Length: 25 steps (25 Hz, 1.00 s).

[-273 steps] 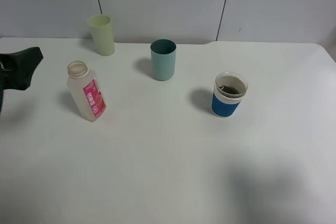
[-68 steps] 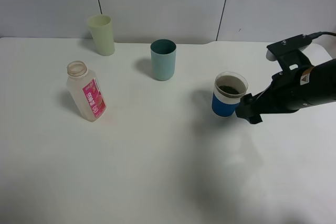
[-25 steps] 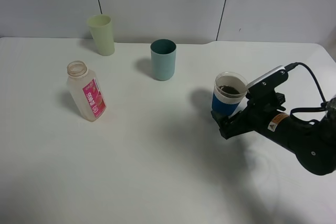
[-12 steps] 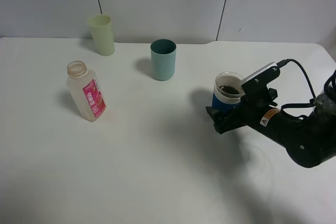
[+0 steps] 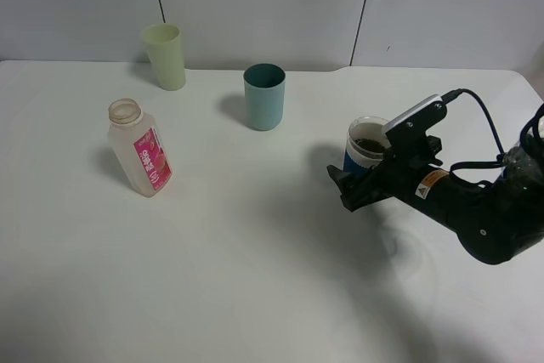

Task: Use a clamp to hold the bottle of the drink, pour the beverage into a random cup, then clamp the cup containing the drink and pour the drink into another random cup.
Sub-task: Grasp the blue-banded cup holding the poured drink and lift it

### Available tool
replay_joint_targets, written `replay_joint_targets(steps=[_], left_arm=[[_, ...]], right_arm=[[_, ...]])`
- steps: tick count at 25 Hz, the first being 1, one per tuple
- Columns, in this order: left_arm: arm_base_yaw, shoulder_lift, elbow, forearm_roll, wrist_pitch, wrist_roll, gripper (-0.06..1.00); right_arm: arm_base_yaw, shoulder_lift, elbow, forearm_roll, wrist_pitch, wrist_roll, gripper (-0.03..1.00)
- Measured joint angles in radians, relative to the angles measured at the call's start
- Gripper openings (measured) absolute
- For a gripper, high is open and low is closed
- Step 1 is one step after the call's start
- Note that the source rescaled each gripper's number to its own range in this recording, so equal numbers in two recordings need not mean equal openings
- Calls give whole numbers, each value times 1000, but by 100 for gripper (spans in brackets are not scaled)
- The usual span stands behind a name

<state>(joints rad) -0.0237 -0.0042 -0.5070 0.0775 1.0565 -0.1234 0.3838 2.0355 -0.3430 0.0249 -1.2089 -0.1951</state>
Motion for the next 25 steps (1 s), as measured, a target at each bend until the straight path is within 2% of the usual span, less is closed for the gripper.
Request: replay_joint_targets(steps=[7,11,12,13,15,16,25], left_arm=[[0,0,0,0,0,0,100],[0,0,0,0,0,0,100],[0,0,0,0,0,0,100],[0,0,0,0,0,0,100],[0,0,0,0,0,0,100],[0,0,0,0,0,0,100],[0,0,0,0,0,0,100]], right_arm=[[0,0,0,0,0,4,94],[0,0,0,0,0,4,86],[0,0,0,0,0,4,80],[0,0,0,1,0,4,54],[0,0,0,2,-1,4,14],[0,0,0,0,-3,7,0],[0,0,0,0,-3,19,0]])
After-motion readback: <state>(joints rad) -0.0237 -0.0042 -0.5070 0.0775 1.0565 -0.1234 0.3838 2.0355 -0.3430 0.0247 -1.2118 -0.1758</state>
